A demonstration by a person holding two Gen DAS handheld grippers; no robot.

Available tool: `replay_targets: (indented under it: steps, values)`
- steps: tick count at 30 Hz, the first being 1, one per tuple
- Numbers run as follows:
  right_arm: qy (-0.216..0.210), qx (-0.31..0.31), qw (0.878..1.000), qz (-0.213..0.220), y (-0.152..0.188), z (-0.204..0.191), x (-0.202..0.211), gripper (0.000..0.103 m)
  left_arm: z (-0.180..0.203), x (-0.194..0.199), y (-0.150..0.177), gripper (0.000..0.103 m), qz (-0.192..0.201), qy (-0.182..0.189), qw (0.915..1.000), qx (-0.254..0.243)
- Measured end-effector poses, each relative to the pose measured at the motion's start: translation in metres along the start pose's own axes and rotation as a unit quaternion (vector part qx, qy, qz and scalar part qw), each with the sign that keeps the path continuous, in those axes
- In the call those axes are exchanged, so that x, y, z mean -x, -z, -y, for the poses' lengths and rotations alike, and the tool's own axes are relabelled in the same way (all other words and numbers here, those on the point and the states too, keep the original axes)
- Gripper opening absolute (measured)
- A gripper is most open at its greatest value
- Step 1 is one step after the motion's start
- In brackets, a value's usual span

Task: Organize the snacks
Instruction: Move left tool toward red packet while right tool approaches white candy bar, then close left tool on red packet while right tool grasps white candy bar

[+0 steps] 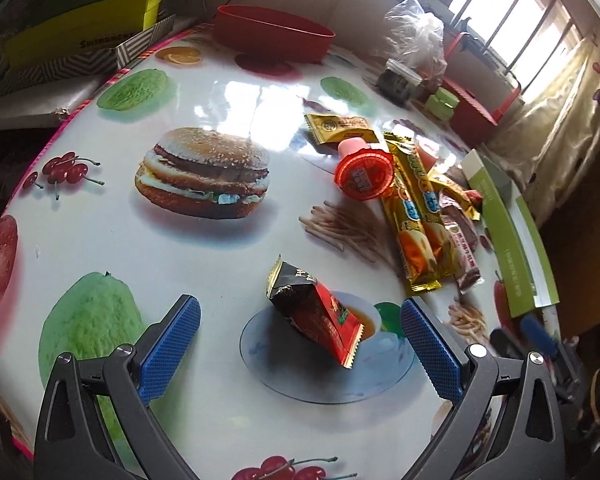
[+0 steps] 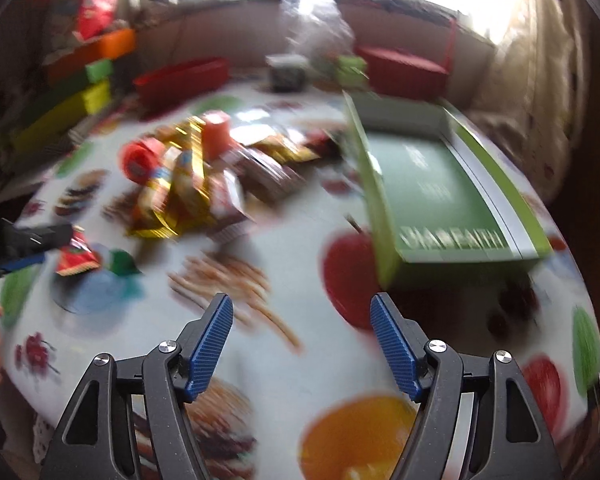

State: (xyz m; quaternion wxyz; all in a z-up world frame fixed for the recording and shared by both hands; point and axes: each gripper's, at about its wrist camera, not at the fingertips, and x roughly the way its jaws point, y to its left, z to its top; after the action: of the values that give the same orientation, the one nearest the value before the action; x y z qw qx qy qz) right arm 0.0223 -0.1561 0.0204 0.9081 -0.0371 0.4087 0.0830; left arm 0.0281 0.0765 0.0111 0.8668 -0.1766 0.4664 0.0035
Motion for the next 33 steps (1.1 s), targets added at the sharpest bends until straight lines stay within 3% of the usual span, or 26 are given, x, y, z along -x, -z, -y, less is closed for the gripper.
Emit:
replay_targets:
  steps: [7, 9, 11, 14, 19, 24, 27, 29, 33]
  values:
    - [-0.037, 0.018, 0.999, 0.026, -0.036, -0.01, -0.02, 0.072, 0.009, -0.005, -0.001, 0.09, -0.004, -0.053, 0.9984, -0.022]
    - [-0.039, 0.025, 0.999, 0.023, -0.043, -0.011, -0.028, 0.071, 0.011, -0.005, 0.0, 0.079, -0.004, -0.065, 0.9975, -0.029]
    - [-0.04, 0.027, 0.999, 0.018, -0.048, -0.011, -0.036, 0.07, 0.01, -0.006, -0.002, 0.077, -0.006, -0.072, 0.9967, -0.037]
    - [-0.058, 0.024, 0.998, -0.002, -0.053, -0.011, -0.05, 0.064, 0.011, -0.005, 0.0, 0.07, -0.007, -0.082, 0.9954, -0.049]
    - [-0.078, 0.024, 0.997, -0.013, -0.054, -0.015, -0.059, 0.049, 0.001, 0.0, 0.005, 0.07, -0.005, -0.098, 0.9938, -0.053]
    - [-0.086, 0.03, 0.996, -0.019, -0.051, -0.018, -0.061, 0.029, 0.0, 0.001, 0.003, 0.068, -0.004, -0.087, 0.9952, -0.045]
    - [-0.103, 0.023, 0.994, -0.024, -0.049, -0.017, -0.057, 0.028, 0.005, -0.002, 0.001, 0.058, 0.002, -0.049, 0.9975, -0.052]
    - [-0.105, 0.019, 0.994, -0.028, -0.045, -0.016, -0.053, 0.028, 0.01, -0.005, -0.001, 0.057, 0.004, -0.051, 0.9966, -0.064]
    - [-0.098, 0.025, 0.994, -0.036, -0.034, -0.018, -0.043, 0.027, 0.022, -0.012, -0.005, 0.056, 0.005, -0.017, 0.9944, -0.104]
